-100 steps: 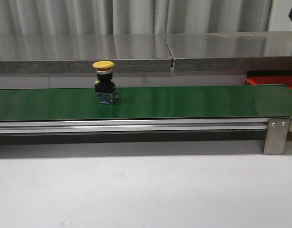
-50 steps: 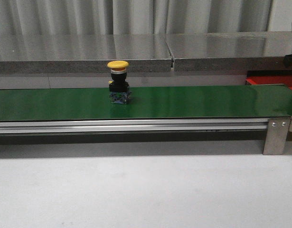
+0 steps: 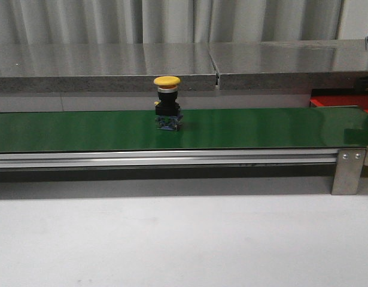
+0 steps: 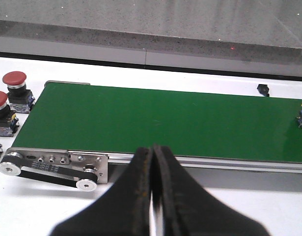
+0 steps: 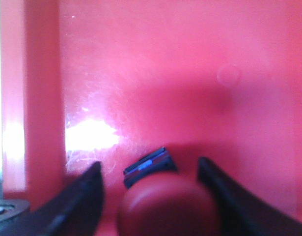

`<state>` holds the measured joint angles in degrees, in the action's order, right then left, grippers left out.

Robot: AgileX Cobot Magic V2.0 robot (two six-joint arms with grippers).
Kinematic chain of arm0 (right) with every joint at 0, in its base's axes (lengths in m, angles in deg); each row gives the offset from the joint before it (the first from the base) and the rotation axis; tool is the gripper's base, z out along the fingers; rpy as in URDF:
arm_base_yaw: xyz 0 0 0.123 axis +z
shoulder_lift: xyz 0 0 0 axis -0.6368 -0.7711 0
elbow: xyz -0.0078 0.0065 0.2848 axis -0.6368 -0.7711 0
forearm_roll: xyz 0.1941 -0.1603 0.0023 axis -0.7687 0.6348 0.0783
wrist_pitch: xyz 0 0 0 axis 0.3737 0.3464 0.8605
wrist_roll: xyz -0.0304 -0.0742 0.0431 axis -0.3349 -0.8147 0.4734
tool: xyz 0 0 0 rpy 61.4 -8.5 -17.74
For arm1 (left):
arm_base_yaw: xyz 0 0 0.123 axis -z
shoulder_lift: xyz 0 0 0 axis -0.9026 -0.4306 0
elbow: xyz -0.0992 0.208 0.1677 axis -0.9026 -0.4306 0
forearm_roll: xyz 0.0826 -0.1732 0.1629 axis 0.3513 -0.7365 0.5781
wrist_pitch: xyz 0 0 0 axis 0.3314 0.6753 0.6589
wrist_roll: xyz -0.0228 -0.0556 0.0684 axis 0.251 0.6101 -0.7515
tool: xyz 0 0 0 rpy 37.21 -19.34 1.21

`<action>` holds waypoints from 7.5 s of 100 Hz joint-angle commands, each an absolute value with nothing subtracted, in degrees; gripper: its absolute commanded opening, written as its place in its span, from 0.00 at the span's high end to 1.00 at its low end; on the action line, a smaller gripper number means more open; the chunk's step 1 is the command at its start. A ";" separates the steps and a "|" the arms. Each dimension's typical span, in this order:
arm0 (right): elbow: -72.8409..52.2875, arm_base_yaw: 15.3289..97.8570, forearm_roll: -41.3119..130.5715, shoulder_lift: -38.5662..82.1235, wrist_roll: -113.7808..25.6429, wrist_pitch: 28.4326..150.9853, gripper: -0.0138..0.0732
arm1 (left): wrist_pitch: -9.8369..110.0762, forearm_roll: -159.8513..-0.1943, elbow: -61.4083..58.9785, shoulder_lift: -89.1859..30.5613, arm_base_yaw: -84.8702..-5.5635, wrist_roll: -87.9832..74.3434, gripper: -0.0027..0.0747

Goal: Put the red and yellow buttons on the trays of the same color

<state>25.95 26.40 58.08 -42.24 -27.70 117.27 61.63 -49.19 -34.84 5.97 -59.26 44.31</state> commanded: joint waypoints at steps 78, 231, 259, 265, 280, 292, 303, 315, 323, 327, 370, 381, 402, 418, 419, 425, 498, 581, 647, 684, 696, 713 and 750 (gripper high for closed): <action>35.22 26.18 54.85 -27.58 -32.00 125.86 0.10 | 57.04 -49.43 -33.38 5.74 -58.77 44.79 0.99; 8.85 46.37 32.60 -19.24 -60.29 114.77 0.10 | 57.04 -49.43 -33.38 5.74 -58.77 44.79 0.99; 10.97 46.37 32.41 -20.54 -60.29 114.07 0.11 | 57.04 -49.43 -33.38 5.74 -58.77 44.79 0.99; 10.97 46.37 32.41 -20.54 -60.29 114.13 0.14 | 57.04 -49.43 -33.38 5.74 -58.77 44.79 0.99; 10.97 46.37 32.47 -20.54 -60.29 114.95 0.41 | 57.04 -49.43 -33.38 5.74 -58.77 44.79 0.99; 10.97 46.37 32.73 -20.54 -60.29 115.57 0.63 | 57.04 -49.43 -33.38 5.74 -58.77 44.79 0.99; 10.97 46.30 32.96 -20.24 -60.24 116.01 0.73 | 57.04 -49.43 -33.38 5.74 -58.77 44.79 0.99; 11.37 45.90 33.58 -18.76 -58.03 116.82 0.73 | 57.04 -49.43 -33.38 5.74 -58.77 44.79 0.99; 11.37 45.41 34.85 -16.70 -56.25 116.81 0.73 | 57.04 -49.43 -33.38 5.74 -58.77 44.79 0.99; 11.37 44.93 35.66 -15.42 -55.02 116.81 0.73 | 57.04 -49.43 -33.38 5.74 -58.77 44.79 0.99; 7.51 28.67 45.12 -4.87 -42.83 121.92 0.73 | 57.04 -49.43 -33.38 5.74 -58.77 44.79 0.99; 3.79 23.34 45.12 -4.76 -42.76 120.25 0.73 | 57.04 -49.43 -33.38 5.74 -58.77 44.79 0.99; -6.69 19.30 44.93 -4.76 -42.76 107.95 0.73 | 57.04 -49.43 -33.38 5.74 -58.77 44.79 0.99; -13.53 19.30 43.77 -4.94 -42.76 98.58 0.73 | 57.04 -49.43 -33.38 5.74 -58.77 44.79 0.99; -13.95 19.30 43.71 -4.94 -42.76 97.85 0.73 | 57.04 -49.43 -33.38 5.74 -58.77 44.79 0.99; -15.12 19.30 43.37 -5.56 -42.76 95.47 0.73 | 57.04 -49.43 -33.38 5.74 -58.77 44.79 0.99; -15.54 19.30 42.53 -14.56 -42.76 92.89 0.61 | 57.04 -49.43 -33.38 5.74 -58.77 44.79 0.99; -10.94 24.28 42.22 6.05 -42.81 96.96 0.09 | 57.04 -49.43 -33.38 5.74 -58.77 44.79 0.99; -26.59 32.10 42.22 35.88 -44.91 103.00 0.17 | 57.04 -49.43 -33.38 5.74 -58.77 44.79 0.99; -29.59 32.10 42.14 40.57 -44.91 103.76 0.92 | 57.04 -49.43 -33.38 5.74 -58.77 44.79 0.99; -29.59 32.10 42.14 40.57 -44.91 103.71 0.92 | 57.04 -49.43 -33.38 5.74 -58.77 44.79 0.99; -29.59 32.10 42.14 40.57 -44.91 103.76 0.92 | 57.04 -49.43 -33.38 5.74 -58.77 44.79 0.99; -29.59 32.10 42.14 40.57 -44.91 103.76 0.92 | 57.04 -49.43 -33.38 5.74 -58.77 44.79 0.99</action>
